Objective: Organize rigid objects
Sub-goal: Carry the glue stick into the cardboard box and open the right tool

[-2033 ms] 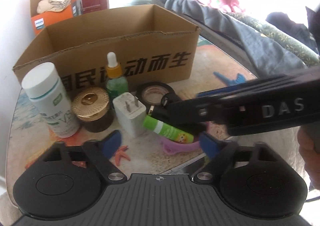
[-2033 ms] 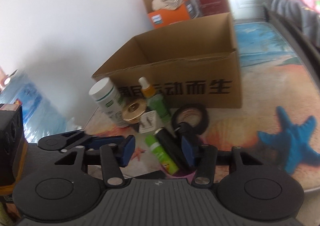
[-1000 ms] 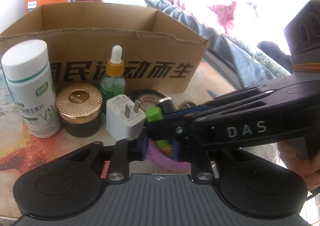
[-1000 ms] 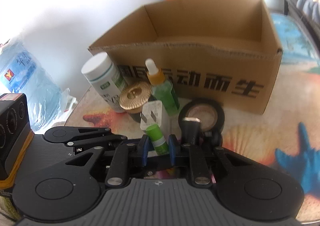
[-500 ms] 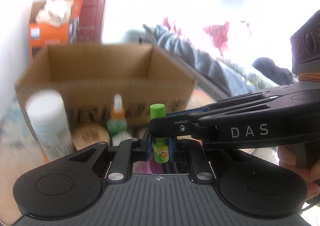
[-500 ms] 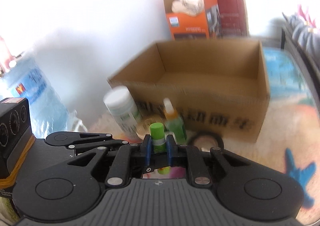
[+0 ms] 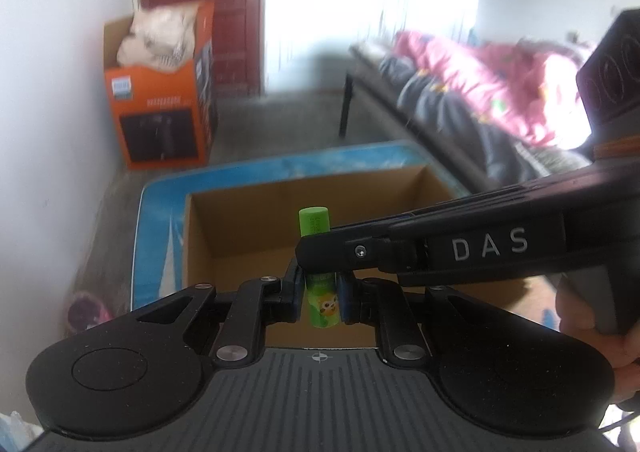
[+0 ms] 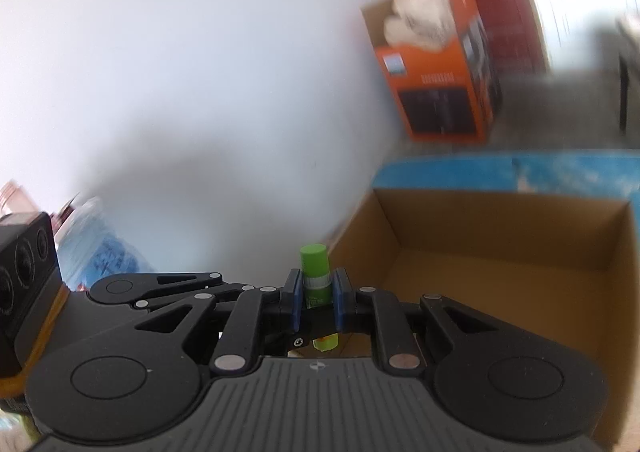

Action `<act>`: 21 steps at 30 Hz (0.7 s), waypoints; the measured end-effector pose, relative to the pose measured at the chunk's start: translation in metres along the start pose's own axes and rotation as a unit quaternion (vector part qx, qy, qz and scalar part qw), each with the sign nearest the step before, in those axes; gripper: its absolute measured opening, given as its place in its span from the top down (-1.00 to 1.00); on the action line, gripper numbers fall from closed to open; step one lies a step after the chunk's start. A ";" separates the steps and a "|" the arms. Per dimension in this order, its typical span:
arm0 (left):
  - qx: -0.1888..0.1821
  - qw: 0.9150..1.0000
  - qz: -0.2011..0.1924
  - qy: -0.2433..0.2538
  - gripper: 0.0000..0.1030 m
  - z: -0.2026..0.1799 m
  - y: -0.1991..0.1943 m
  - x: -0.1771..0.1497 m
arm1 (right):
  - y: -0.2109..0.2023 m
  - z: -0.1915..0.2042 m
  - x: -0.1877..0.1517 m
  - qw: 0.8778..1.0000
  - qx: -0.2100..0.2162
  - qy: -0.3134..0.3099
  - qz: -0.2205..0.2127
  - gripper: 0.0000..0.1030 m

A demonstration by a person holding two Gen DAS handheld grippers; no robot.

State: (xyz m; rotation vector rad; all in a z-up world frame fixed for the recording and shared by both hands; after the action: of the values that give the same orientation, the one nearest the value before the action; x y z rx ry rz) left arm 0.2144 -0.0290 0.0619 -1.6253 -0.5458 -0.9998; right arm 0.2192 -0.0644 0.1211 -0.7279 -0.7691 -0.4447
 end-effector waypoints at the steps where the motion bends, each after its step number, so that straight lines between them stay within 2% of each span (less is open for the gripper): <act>1: 0.005 1.000 0.017 0.006 0.69 0.005 0.014 -0.003 | 0.015 -0.012 0.001 1.000 -0.001 0.018 0.017 0.67; 5: 0.032 0.996 0.079 0.017 0.69 0.025 0.061 -0.014 | 0.075 -0.055 0.000 0.992 -0.010 0.096 0.080 0.67; 10: 0.056 0.989 0.135 0.022 0.68 0.049 0.095 -0.028 | 0.132 -0.088 -0.010 0.979 -0.018 0.148 0.141 0.67; 17: 0.071 0.987 0.138 0.037 0.64 0.060 0.098 -0.031 | 0.189 -0.107 -0.019 0.969 -0.048 0.159 0.185 0.66; 21: 0.067 0.990 0.119 0.020 0.60 0.063 0.084 -0.027 | 0.207 -0.112 -0.020 0.971 -0.068 0.145 0.180 0.62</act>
State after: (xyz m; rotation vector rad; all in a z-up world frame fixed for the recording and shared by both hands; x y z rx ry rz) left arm 0.2859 0.0090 -0.0104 -1.5072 -0.3741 -0.7997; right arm 0.3837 -0.0050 -0.0376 -0.8867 -0.3233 -0.2663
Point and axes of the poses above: each gripper's, at about its wrist camera, not at the fingertips, and y roughly the way its jaws point, z to its left, x to its top, the point moved 6 cm from there along y, roughly the way its jaws point, and after that the axes turned 9 degrees about -z, right-handed, at the moved point
